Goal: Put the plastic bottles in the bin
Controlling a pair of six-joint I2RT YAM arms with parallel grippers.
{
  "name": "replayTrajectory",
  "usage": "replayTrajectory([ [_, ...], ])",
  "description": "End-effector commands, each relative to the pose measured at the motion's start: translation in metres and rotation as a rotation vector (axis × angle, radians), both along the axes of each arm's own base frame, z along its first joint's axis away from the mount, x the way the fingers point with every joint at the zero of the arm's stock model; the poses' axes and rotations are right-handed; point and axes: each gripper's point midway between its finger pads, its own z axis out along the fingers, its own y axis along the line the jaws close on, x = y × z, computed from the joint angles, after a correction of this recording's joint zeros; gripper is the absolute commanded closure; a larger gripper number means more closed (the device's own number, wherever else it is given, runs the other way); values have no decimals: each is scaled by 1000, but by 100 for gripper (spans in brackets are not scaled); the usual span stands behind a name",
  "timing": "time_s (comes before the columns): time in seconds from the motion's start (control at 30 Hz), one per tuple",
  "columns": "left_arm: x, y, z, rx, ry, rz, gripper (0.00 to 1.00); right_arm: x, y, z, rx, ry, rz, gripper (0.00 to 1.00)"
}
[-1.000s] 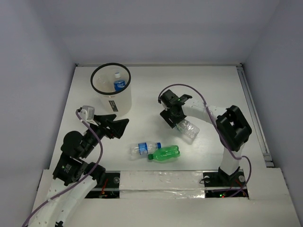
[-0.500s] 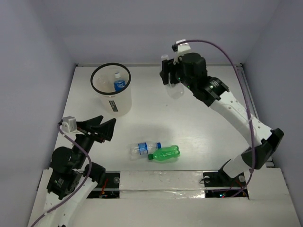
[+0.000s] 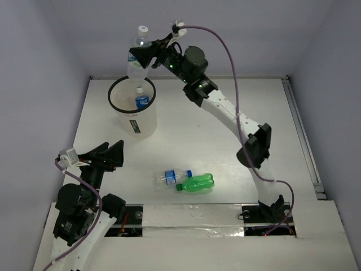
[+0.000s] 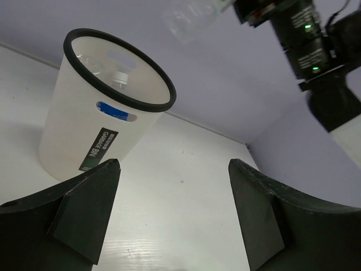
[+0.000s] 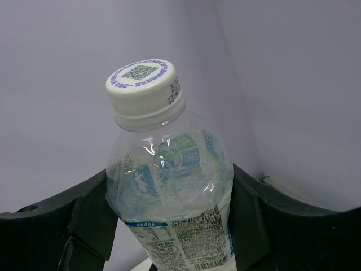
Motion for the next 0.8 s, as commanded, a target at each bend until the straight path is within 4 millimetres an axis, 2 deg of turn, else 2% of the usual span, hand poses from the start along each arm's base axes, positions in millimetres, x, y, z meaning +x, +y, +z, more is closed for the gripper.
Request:
replayTrajectory([
  [0.0, -18, 14, 20, -65, -97, 24, 25, -15, 13, 35, 114, -89, 79, 46],
  [0.07, -19, 15, 21, -67, -100, 25, 25, -12, 23, 21, 94, -79, 82, 45],
  [0.1, -19, 15, 20, -66, -98, 27, 25, -6, 29, 4, 68, -58, 77, 45],
  [0.17, -19, 15, 21, -69, -99, 26, 25, -8, 41, -14, 26, -51, 72, 45],
  [0.2, -19, 15, 21, -67, -101, 24, 25, -1, 45, -35, -9, -21, 61, 45],
  [0.27, -19, 15, 21, -66, -100, 24, 25, -4, 49, -46, -23, -11, 62, 44],
  [0.3, -19, 15, 21, -66, -100, 24, 25, -7, 55, -60, -42, 6, 67, 44],
  [0.6, -19, 16, 20, -69, -98, 29, 25, -2, 67, -113, -130, 84, 36, 38],
  [0.77, -17, 15, 18, -65, -89, 32, 26, 0, 57, -110, -129, 95, -10, 34],
])
